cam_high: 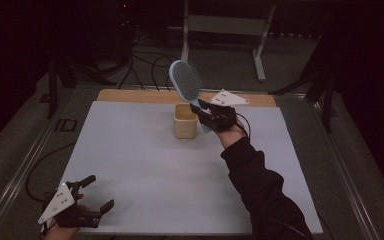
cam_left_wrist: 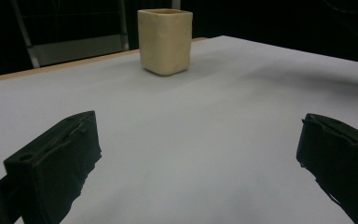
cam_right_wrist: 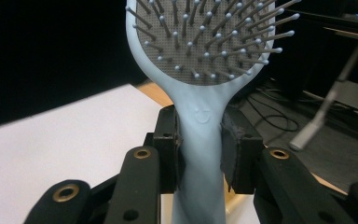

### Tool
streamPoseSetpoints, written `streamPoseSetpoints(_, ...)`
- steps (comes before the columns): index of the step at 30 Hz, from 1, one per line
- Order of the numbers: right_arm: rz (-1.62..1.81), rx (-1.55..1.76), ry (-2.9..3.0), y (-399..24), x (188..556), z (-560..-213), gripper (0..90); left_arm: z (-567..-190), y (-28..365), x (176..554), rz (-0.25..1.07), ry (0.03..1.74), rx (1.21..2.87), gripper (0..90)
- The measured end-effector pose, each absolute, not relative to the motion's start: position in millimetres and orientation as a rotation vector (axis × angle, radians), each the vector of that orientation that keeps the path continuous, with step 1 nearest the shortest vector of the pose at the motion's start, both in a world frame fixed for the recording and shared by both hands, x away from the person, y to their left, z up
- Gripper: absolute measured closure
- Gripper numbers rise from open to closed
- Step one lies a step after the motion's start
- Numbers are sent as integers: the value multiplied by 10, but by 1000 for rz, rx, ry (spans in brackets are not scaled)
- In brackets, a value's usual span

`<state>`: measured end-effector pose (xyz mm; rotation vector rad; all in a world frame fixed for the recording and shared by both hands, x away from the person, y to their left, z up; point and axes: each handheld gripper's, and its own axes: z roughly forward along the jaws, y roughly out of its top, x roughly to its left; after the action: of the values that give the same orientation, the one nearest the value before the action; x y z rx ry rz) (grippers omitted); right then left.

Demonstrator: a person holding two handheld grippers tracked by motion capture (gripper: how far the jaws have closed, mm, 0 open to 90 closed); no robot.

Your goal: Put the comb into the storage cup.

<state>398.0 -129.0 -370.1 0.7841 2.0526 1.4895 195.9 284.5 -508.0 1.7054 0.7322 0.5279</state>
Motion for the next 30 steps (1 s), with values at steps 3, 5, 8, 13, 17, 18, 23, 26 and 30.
streamPoseSetpoints(3, 1509, 784, 2024, -1257, 4016, -3687, 701, -5081, 2844, 1958, 527, 731, 1706, 0)
streamPoseSetpoints(5, 1515, 785, 2001, -1233, 4031, -3678, 701, -5082, 2845, 1958, 526, 733, 1702, 0)
streamPoseSetpoints(8, 1545, 786, 1981, -1211, 4062, -3669, 701, -5085, 2848, 1960, 525, 733, 1703, 0)
streamPoseSetpoints(13, 1575, 792, 1940, -1161, 4105, -3664, 701, -5083, 2852, 1957, 527, 730, 1705, 0)
streamPoseSetpoints(17, 1591, 792, 1906, -1124, 4136, -3672, 701, -5083, 2854, 1956, 525, 731, 1704, 0)
streamPoseSetpoints(18, 1603, 802, 1909, -1117, 4153, -3676, 701, -5084, 2853, 1957, 525, 730, 1704, 0)
streamPoseSetpoints(23, 1612, 793, 1879, -1061, 4224, -3716, 701, -5082, 2854, 1953, 526, 730, 1706, 0)
streamPoseSetpoints(26, 1628, 790, 1873, -1023, 4257, -3734, 701, -5085, 2861, 1955, 524, 732, 1704, 0)
streamPoseSetpoints(30, 1674, 784, 1857, -975, 4301, -3733, 701, -5086, 2859, 1954, 523, 731, 1704, 0)
